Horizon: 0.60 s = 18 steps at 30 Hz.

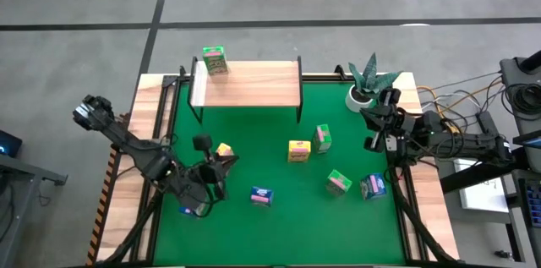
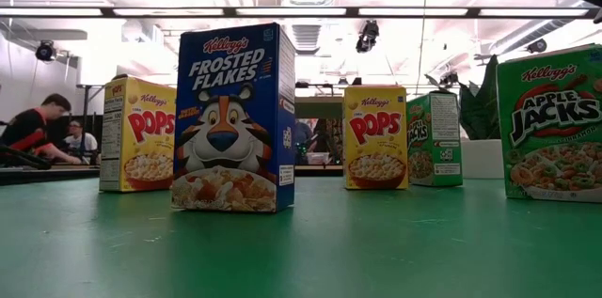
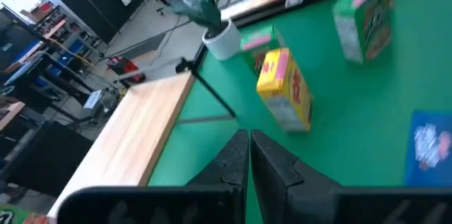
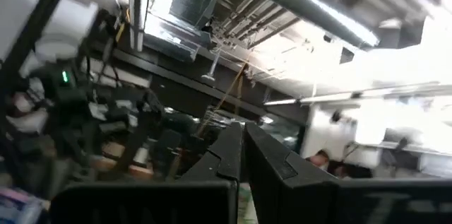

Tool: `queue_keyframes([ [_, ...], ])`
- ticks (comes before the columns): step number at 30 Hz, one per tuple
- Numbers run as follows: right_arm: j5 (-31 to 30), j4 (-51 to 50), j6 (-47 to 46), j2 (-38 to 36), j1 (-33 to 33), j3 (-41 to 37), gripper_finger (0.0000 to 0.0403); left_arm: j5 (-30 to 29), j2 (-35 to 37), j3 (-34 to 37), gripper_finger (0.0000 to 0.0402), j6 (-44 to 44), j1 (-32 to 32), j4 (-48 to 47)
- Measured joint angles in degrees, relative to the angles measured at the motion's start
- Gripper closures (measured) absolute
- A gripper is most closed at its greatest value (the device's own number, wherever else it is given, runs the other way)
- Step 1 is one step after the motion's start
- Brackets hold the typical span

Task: Stack cereal on shelf
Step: Put the right yellow cereal box on the shelf

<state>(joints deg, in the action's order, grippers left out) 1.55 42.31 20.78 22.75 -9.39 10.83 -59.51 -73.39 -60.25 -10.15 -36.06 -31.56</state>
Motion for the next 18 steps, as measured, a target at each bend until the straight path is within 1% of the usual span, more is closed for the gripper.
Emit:
queue_keyframes([
  [3, 0.5, -0.8, -6.6, 1.9, 0.0, 0.0, 0.0394, -0.2, 0.9, 2.9, 0.0402, 0.5, 0.1, 0.5],
  [6, 0.5, -0.7, -12.0, 5.8, 0.0, 0.0, 0.0394, -0.6, 3.5, 5.7, 0.0402, 2.5, 0.1, 2.5],
  [9, -0.1, 0.7, -16.6, 10.0, 0.0, 0.3, 0.0394, -0.7, 7.7, 9.8, 0.0402, 6.7, 0.1, 8.7],
  [12, -0.1, -0.1, -20.0, 14.2, 0.0, 3.3, 0.0394, -0.6, 12.5, 14.8, 0.0402, 11.9, 0.1, 16.2],
  [15, -0.1, -6.0, -22.7, 18.5, 0.0, 8.2, 0.0394, -0.6, 17.3, 19.4, 0.0402, 15.8, 0.1, 22.4],
  [16, -0.1, -9.8, -23.2, 20.0, 0.0, 10.4, 0.0394, -0.6, 18.7, 20.5, 0.0402, 16.2, 0.1, 23.5],
  [18, -0.1, -20.7, -24.3, 22.8, 0.0, 15.6, 0.0394, -0.6, 21.3, 22.3, 0.0402, 15.9, 0.1, 24.5],
])
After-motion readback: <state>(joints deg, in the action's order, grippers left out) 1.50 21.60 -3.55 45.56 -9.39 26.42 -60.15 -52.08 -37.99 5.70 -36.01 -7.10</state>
